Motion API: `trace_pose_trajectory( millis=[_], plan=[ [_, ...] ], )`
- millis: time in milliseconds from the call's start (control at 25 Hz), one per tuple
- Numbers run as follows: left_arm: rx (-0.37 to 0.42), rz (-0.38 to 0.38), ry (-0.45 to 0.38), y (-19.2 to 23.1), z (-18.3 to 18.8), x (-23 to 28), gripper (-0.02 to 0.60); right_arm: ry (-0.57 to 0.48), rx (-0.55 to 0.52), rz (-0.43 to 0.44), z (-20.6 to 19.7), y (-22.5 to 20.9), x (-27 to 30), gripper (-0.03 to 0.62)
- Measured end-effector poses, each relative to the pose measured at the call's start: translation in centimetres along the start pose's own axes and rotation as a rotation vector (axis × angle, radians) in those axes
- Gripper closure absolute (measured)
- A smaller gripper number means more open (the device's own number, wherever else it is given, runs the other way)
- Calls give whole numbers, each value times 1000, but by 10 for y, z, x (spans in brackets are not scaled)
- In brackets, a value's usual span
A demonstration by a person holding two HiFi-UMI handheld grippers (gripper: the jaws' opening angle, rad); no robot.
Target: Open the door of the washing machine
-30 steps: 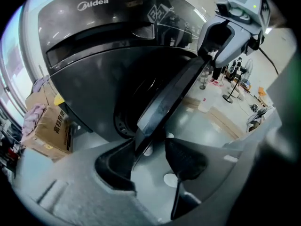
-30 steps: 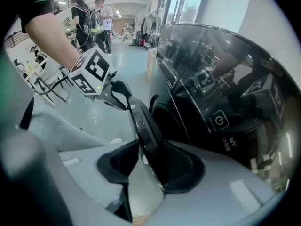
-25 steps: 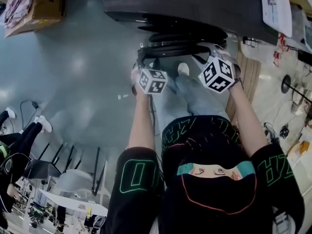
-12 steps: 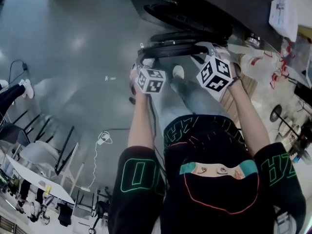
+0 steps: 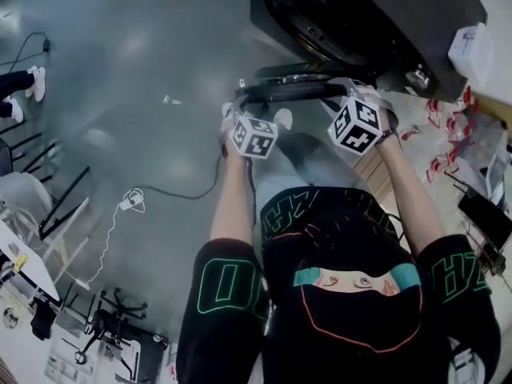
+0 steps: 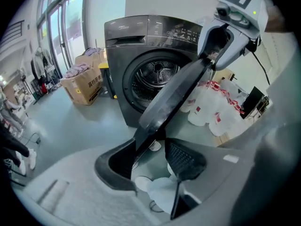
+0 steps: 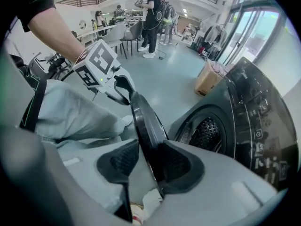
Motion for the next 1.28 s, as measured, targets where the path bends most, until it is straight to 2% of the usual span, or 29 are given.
trace_pose_trajectory(
  millis=[240,560,800,1080,1200,1280],
  plan=[
    [-71,20,-5,-23,-26,-15,383,15,-69,19,-4,22,-4,430],
    [-142,65,-61,-59,-63,-35,399,-4,-141,-25,-12,52,-11,424],
    [-226,98,-77,-102,-96,-51,413,-3,-246,5,-25,81,-18,421],
    [-354,191,-72,-160,-120,-54,407,-81,-375,50,-58,108,-27,421],
    [-414,289,-83,-175,-126,-56,403,-119,-460,73,-62,110,-28,422],
    [-453,310,-66,-193,-131,-56,403,-134,-517,82,-69,117,-30,422]
  ],
)
Point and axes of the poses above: the fingertips, and each gripper's own axes: x forward along the fingers, y to its left, z out of its top, the point moved 3 cm from there along -x, backward along the fingers, and after that the axes turned 8 degrees about -x, right-handed, at the moved point
